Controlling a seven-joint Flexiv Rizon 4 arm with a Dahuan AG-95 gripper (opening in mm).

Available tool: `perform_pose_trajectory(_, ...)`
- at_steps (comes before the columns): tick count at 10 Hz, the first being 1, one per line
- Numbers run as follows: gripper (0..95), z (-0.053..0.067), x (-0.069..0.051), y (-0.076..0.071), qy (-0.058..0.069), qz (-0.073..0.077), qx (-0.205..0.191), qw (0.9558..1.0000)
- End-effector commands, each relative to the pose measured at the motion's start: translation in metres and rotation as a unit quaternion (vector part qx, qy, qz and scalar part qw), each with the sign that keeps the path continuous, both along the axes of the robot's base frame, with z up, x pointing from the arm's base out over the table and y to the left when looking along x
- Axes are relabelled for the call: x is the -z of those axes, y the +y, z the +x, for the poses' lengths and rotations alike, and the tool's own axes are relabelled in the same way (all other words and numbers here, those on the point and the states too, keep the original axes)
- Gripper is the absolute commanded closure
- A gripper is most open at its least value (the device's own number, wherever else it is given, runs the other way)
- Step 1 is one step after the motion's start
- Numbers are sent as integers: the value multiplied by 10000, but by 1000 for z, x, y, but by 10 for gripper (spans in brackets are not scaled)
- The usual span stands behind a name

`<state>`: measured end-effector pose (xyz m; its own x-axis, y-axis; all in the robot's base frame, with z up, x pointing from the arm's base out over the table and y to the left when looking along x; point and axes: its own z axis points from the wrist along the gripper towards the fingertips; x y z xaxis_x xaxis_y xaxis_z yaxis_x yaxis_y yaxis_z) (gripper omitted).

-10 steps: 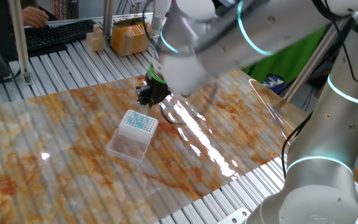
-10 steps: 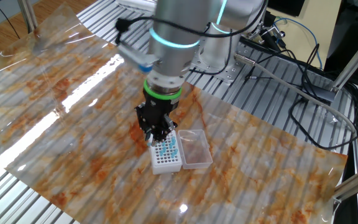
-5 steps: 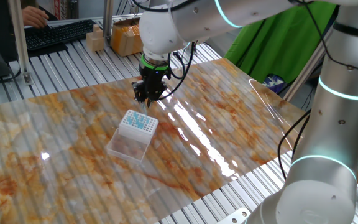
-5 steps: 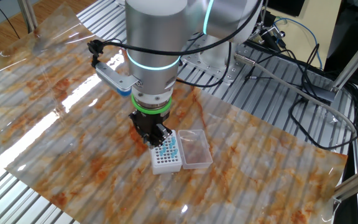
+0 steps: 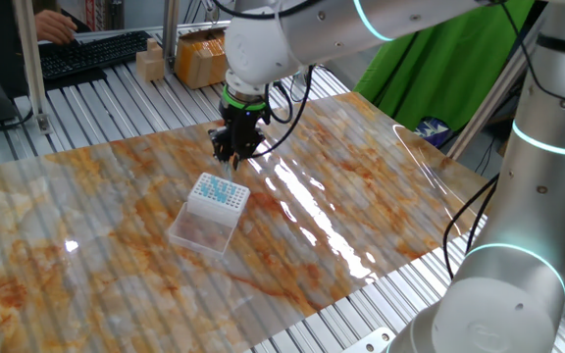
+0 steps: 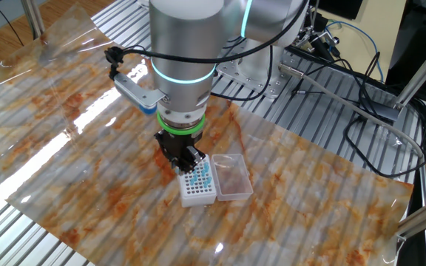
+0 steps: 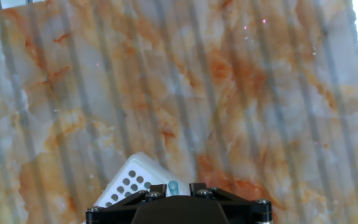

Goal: Insert a medium pipette tip into the holder for medium pipette tips

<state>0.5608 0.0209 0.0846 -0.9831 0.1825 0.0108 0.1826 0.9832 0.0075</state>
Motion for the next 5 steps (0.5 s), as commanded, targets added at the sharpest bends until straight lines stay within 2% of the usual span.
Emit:
perform_pose_trajectory(1, 950, -1, -1, 0, 7, -18, -28, 10000)
perform_pose_trajectory(5, 950, -2, -2, 1, 71, -16, -30, 10000)
